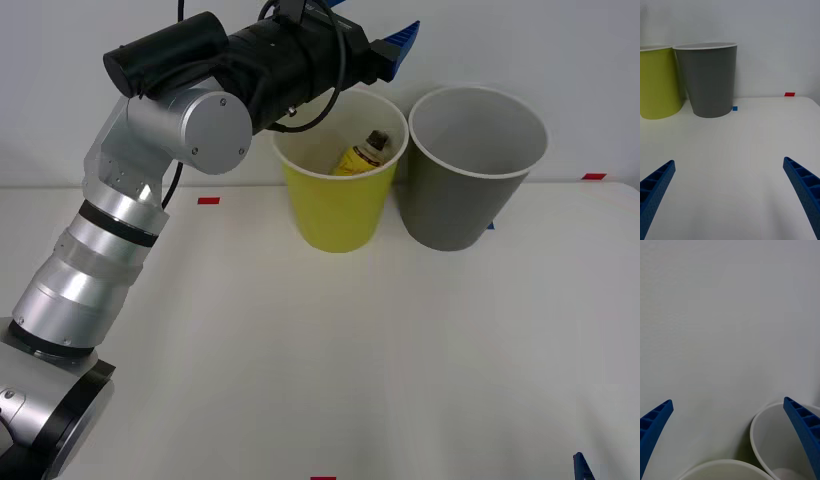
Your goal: Put cans in the gray bin and PET bottles in the light green bin.
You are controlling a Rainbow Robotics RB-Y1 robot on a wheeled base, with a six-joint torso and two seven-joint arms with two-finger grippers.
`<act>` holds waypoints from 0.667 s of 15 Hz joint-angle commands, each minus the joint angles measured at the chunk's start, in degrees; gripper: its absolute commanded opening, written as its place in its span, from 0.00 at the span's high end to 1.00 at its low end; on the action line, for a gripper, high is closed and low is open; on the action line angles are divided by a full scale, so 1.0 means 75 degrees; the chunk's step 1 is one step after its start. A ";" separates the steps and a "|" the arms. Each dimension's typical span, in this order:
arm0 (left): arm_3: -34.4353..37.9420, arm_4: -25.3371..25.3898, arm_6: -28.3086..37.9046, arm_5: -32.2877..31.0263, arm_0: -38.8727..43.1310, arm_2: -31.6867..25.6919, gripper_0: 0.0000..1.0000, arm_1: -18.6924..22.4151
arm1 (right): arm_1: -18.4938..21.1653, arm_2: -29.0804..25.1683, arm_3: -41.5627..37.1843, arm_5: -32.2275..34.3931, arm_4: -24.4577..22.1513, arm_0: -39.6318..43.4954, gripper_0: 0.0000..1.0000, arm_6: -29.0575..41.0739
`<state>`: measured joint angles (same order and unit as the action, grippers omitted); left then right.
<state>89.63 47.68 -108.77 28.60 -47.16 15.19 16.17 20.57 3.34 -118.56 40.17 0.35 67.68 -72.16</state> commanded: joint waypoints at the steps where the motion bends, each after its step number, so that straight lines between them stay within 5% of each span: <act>1: 0.0072 0.0217 -0.0005 0.0019 0.0007 -0.0010 0.00 0.0023 | 0.0000 0.0000 0.0000 0.0000 0.0000 0.0000 0.00 0.0000; 7: 0.0986 0.1131 0.0066 0.1508 0.0019 -0.0338 0.00 0.1043 | 0.0000 0.0000 0.0000 0.0000 0.0000 0.0000 0.00 0.0000; 10: 0.2182 0.1225 0.0054 0.2129 0.0933 -0.0924 0.00 0.1265 | 0.0000 0.0000 0.0000 0.0000 0.0000 0.0000 0.00 0.0000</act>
<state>101.57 56.52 -108.34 40.55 -43.77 11.42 25.38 20.57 3.34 -118.56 40.17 0.35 67.68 -72.16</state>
